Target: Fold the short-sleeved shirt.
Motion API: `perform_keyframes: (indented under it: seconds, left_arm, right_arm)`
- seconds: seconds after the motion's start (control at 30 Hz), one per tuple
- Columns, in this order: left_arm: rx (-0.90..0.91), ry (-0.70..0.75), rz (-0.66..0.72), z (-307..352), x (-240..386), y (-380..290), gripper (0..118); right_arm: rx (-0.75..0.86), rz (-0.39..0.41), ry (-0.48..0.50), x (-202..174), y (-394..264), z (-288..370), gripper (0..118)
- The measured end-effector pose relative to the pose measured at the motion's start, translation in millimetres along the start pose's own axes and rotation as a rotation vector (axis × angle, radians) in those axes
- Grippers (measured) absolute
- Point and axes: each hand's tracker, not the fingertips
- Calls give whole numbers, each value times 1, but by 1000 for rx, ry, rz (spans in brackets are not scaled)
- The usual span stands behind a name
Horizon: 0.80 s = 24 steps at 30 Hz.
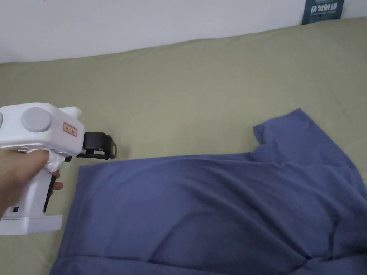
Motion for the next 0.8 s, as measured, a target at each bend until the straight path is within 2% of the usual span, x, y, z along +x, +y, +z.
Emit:
perform_keyframes:
  seconds: [0.1, 0.3, 0.43, 0.53, 0.6, 0.63, 0.67, 0.7, 0.73, 0.77, 0.8]
  left_arm:
    - [-44, 5, 84, -11, -3, 3, 112]
    - [-117, 73, 30, -42, -6, 4, 112]
    - [-162, 86, 63, -57, -12, 2, 110]
    - [-212, 95, 43, -59, -7, -2, 95]
    - [-177, 92, 5, -51, -1, -5, 70]
    - [-178, 90, -6, -48, 0, -3, 48]
    - [-173, 83, -20, -45, 2, -3, 48]
    - [-161, 59, -32, -42, 2, -1, 38]
    - [-139, 6, -12, -40, 2, 1, 15]
    - [-133, -14, 11, -38, 3, 2, 3]
    - [-146, 21, 11, -35, 8, 0, 3]
  right_arm:
    - [-1, 3, 2, 1, 0, 0, 0]
    - [7, -2, 10, 4, 3, 0, 0]
    - [8, -5, 19, 3, 3, -3, 0]
    - [-5, -8, 31, 2, 1, -5, 0]
    - [-12, 0, 29, -1, 0, -7, 0]
    - [-16, 3, 30, -2, -1, -8, 0]
    - [-21, 5, 34, -3, -1, -8, 0]
    - [-23, 7, 39, -4, -2, -9, 0]
    - [-23, 7, 40, -5, -2, -9, 0]
    - [-23, 5, 44, -6, -2, -9, 0]
    - [-23, 3, 48, -7, -2, -9, 0]
